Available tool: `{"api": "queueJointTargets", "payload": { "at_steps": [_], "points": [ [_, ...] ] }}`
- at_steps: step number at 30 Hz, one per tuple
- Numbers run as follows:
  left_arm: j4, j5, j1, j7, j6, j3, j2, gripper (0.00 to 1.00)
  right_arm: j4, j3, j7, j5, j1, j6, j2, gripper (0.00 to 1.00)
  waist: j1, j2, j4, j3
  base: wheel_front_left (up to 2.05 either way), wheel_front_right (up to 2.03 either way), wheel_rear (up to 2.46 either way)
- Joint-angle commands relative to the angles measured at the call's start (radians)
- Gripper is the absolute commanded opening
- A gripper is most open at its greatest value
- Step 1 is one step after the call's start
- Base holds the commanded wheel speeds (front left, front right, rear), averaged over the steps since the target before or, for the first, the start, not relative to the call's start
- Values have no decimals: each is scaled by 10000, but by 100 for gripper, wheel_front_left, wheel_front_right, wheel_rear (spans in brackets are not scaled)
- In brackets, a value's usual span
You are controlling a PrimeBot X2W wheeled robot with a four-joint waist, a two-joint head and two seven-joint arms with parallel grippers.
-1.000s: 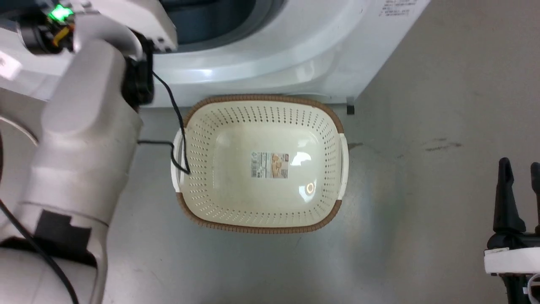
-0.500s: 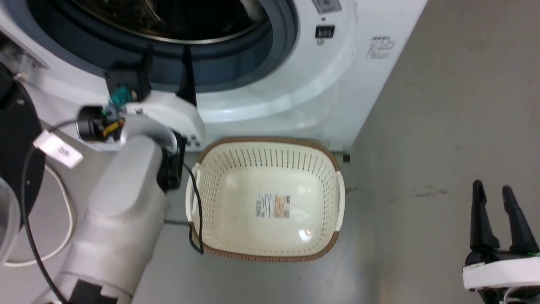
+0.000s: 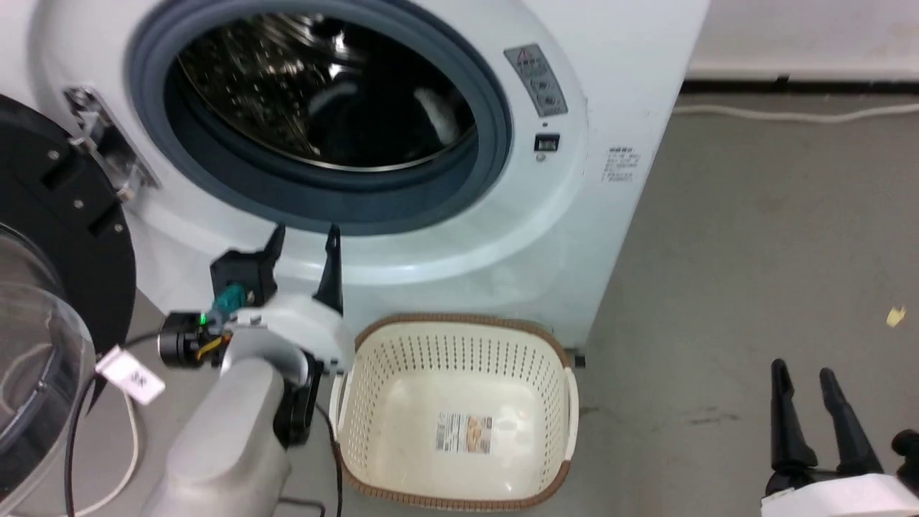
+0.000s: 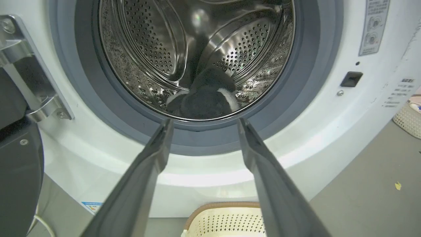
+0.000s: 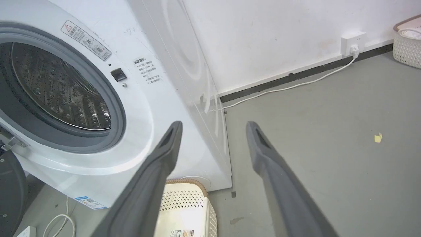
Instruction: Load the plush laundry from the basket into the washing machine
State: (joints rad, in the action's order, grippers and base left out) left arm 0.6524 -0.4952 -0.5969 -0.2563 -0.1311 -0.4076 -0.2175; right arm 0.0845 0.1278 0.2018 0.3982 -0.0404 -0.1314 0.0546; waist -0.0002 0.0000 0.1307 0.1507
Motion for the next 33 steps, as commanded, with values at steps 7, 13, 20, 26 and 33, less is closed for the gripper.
{"api": "queueJointTargets", "payload": {
  "at_steps": [7, 13, 20, 26, 33],
  "points": [
    [-1391, -66, 1811, -55, -17, 220, -525, 100, 458, -356, 267, -497, -566, 7, -42, 100, 2, 0, -48, -1384, 0, 0, 0],
    [-2426, -157, 2916, -55, -46, 437, -734, 100, 456, -416, 287, -955, -844, 7, -42, 100, 2, 0, 6, -1825, 0, 0, 0],
    [-3464, -149, 3814, -55, -75, 576, -843, 100, 281, -467, 174, -1390, -961, 7, -42, 100, 2, 0, 50, -1972, 0, 0, 0],
    [-4002, -110, 4384, -55, -132, 581, -895, 100, 174, -551, 86, -1581, -990, 7, -43, 100, 2, 0, 36, -1993, 0, 0, 0],
    [-4594, -171, 5029, -55, -304, 738, -880, 100, 114, -653, 46, -1705, -1074, 7, -43, 100, 2, 0, 5, -1984, 0, 0, 0]
  ]
}}
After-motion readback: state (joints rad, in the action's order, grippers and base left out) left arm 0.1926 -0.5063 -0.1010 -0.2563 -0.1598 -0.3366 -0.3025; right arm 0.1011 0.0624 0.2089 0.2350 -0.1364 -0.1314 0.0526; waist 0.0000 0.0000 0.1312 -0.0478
